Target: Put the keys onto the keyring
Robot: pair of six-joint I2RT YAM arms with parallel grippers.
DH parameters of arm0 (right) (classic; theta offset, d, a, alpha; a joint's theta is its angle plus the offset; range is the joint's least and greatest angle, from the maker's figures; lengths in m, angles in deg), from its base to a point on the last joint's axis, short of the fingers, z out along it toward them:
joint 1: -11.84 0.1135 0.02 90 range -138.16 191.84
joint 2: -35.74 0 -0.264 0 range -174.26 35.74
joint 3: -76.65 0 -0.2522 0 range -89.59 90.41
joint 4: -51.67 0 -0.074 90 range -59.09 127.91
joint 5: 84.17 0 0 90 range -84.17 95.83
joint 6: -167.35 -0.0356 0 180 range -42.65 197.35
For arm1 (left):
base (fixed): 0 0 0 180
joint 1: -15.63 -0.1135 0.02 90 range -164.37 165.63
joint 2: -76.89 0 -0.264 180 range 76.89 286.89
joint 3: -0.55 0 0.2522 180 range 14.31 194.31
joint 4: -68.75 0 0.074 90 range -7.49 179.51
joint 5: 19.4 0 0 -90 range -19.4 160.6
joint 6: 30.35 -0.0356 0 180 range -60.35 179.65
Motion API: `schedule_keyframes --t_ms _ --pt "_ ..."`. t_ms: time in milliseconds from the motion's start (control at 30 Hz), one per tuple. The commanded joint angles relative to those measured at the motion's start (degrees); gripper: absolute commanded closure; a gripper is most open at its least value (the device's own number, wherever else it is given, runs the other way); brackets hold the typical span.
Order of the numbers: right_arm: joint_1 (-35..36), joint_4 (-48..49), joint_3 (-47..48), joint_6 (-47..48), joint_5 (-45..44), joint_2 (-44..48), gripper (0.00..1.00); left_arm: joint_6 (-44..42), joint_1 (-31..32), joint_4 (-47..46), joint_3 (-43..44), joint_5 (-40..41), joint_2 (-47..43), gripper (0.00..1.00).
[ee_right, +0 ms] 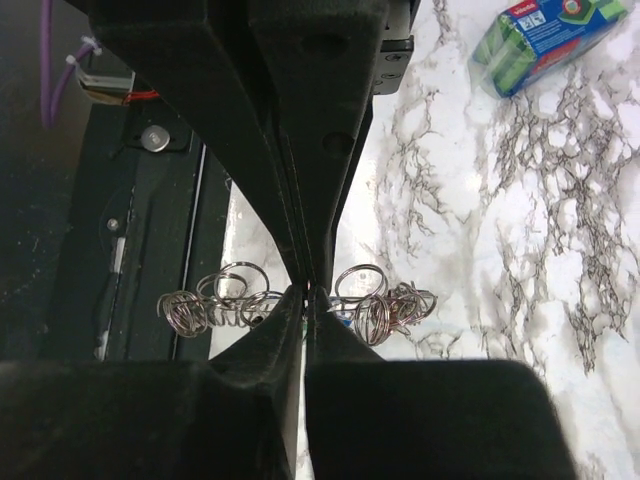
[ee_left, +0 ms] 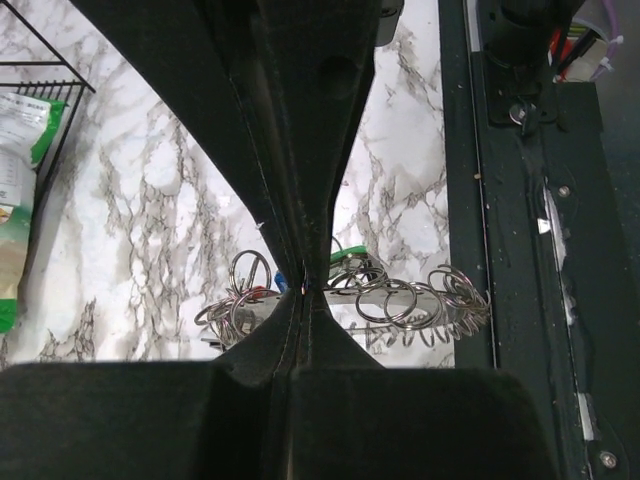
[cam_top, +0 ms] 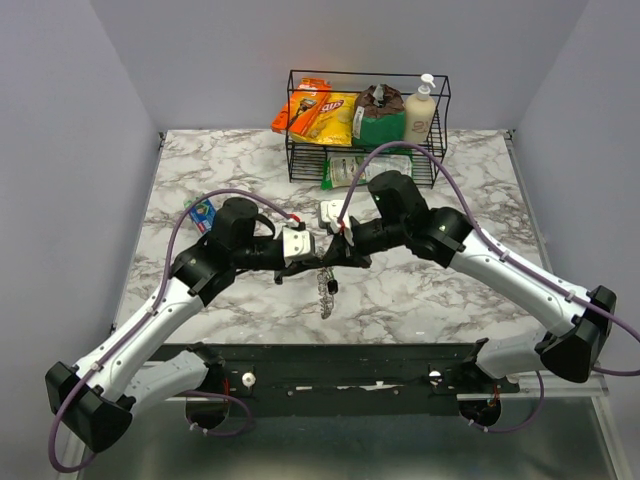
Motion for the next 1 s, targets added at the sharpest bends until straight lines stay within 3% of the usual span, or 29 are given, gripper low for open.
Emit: schedule_keyframes --t_ms 0,167,333,733,967 --pt "0.36 8.13 -1.7 -1.83 -0.95 3.81 0.83 3.63 0.46 -5.87 -2.34 3.3 -2.94 1.0" --pt "0.36 15.85 -5.14 -5.7 -1.48 7.06 0.56 10.66 0.55 -16.42 -7.87 6.03 -7.33 1.0" --pt "0.36 20.61 -7.51 -9.3 -5.25 10.05 0.39 15.75 0.64 -26.07 -11.74 7.52 -10.41 1.0" --pt "-0.69 25.27 -10.41 -12.99 -8.43 12.78 0.33 27.17 0.55 -56.03 -25.89 11.13 -18.68 1.0" --pt "-4.82 28.52 -12.44 -16.16 -0.17 15.06 0.33 29.82 0.64 -69.86 -31.96 9.11 -20.17 1.0"
